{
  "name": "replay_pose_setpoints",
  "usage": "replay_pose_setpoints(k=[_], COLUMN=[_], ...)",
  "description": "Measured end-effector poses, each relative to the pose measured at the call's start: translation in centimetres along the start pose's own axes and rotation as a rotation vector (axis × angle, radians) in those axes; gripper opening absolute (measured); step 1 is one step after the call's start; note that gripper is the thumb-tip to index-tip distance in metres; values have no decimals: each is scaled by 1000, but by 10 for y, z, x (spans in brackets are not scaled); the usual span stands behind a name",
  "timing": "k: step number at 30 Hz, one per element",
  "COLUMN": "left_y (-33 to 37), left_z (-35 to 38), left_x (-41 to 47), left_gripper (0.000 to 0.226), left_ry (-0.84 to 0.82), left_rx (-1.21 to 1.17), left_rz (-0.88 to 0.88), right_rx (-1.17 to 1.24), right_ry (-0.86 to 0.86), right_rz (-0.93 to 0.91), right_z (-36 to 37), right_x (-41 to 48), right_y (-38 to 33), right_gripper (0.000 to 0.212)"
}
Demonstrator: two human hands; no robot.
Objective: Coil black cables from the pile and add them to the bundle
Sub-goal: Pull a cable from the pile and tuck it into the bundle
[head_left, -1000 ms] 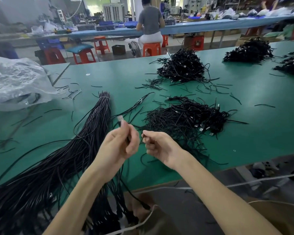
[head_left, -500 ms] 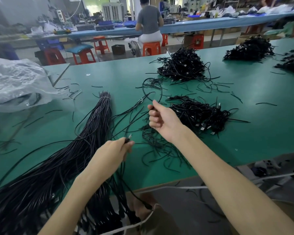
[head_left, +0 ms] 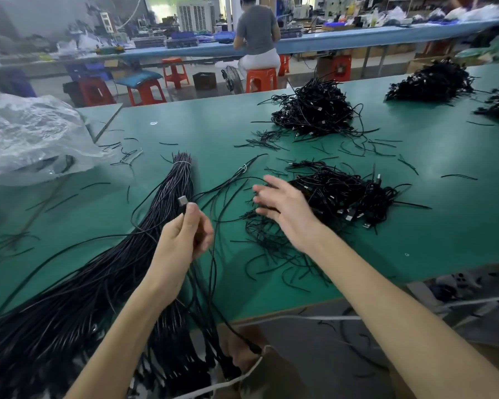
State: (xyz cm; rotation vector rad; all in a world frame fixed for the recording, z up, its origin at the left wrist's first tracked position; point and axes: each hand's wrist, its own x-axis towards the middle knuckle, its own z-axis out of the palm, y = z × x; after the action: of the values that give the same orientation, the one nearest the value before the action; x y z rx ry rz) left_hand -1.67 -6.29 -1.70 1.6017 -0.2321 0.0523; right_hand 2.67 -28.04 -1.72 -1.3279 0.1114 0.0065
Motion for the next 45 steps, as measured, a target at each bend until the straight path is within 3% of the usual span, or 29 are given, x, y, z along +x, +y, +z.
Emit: replay_pose_setpoints(k=[2,4,5,7,10,12,15,17,19,22,25,29,33,37,41,43,45], left_y=[7,12,15,19,22,21,13,2,-9,-26,-30,-28,-27,-21,4,19,31], left_z=[8,14,15,15,7,-1,-8,-10,-9,-3,4,6,6,13,13,8,4], left_x=[1,2,2,0,-6,-10,-12,-9,-5,4,12,13,11,12,23,20,11], left_gripper=[49,49,49,49,47,46,47,39,29,27,28,38,30,49,45,36,42], left_ry=[-24,-65,-88,-138,-255,-370,-504,-443,-288,-57,80,-68,-15,92,164,86,-34], left_rx=[-149,-241,-264,-245,-131,21,491,865,962,892,752,336,135,-291,-690,-863,-865], left_rz=[13,42,59,97,125,105,19,-5,30,268,302,115,66,-115,-70,-54,-56], right_rx=[-469,-711,-766,-929,-1076,-1324,-1434,-1411,-1311,-1106,-907,-730,-688,-673,-646,-633,-580], right_ry=[-204,-406,-478,-451,-460,-529,-468,-393,-339,-307,-245,-136,-106,-197,-171,-112,-35], right_rz=[-157,-289,-380,-536,-572,-552,-501,-543,-578,-555,-559,-525,-482,-499,-413,-365,-330], right_z=[17,35,42,57,65,56,41,40,42,50,58,59,57,66,70,67,63], right_x=[-13,-22,-23,-27,-22,-14,-13,-14,-13,-16,-16,-13,-12,-22,-27,-23,-15], right_y=[4,7,12,20,9,4,-10,-17,-22,-24,-17,-12,-6,12,40,47,50], right_gripper=[61,63,53,18,33,41,20,31,36,37,39,45,45,49,64,66,66])
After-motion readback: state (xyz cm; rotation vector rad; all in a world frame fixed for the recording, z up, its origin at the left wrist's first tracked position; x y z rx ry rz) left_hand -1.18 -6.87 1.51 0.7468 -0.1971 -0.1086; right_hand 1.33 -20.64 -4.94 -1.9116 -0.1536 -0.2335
